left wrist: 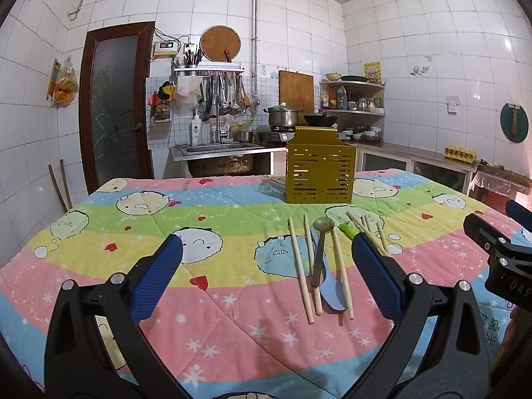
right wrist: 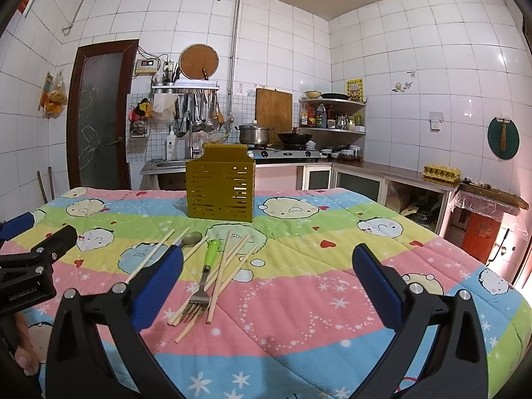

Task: Organize utensils

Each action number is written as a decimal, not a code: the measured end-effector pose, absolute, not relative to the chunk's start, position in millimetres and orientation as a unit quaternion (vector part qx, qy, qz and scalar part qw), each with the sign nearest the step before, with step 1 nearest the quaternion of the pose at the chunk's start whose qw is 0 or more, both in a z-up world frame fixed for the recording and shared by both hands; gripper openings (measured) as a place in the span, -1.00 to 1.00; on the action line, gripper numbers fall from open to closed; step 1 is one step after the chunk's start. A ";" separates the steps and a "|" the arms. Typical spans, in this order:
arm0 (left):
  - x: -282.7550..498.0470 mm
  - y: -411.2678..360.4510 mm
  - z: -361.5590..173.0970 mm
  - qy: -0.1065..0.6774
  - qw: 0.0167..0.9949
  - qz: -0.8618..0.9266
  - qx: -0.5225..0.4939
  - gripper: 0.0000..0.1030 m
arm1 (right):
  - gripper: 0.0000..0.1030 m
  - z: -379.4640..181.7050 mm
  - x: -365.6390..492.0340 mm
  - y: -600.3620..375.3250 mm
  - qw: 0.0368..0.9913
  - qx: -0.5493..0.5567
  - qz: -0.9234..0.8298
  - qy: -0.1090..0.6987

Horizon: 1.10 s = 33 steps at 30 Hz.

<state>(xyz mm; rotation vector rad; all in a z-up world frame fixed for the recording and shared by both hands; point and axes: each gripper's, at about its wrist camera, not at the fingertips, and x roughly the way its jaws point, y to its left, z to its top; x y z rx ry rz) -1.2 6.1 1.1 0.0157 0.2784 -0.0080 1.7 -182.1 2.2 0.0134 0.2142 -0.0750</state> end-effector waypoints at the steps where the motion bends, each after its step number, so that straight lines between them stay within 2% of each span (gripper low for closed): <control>1: -0.6 6.2 1.3 0.139 0.990 -0.003 0.007 0.90 | 0.93 2.1 0.6 -181.8 0.994 0.006 -0.037 0.106; 14: 10.7 6.8 -1.4 0.169 0.986 0.012 0.004 0.90 | 0.93 9.2 4.0 -183.8 0.995 0.007 -0.006 0.099; 24: 25.7 10.6 2.6 0.212 0.976 0.045 0.001 0.90 | 0.93 15.3 31.6 -192.5 0.988 0.029 -0.022 0.151; 28: 29.8 10.5 16.1 0.217 0.975 0.046 -0.012 0.90 | 0.93 18.2 46.5 -185.7 0.988 0.008 -0.047 0.147; 33: 64.5 9.9 30.4 0.241 0.970 0.020 -0.023 0.90 | 0.93 18.0 77.5 -189.7 0.979 0.042 -0.031 0.196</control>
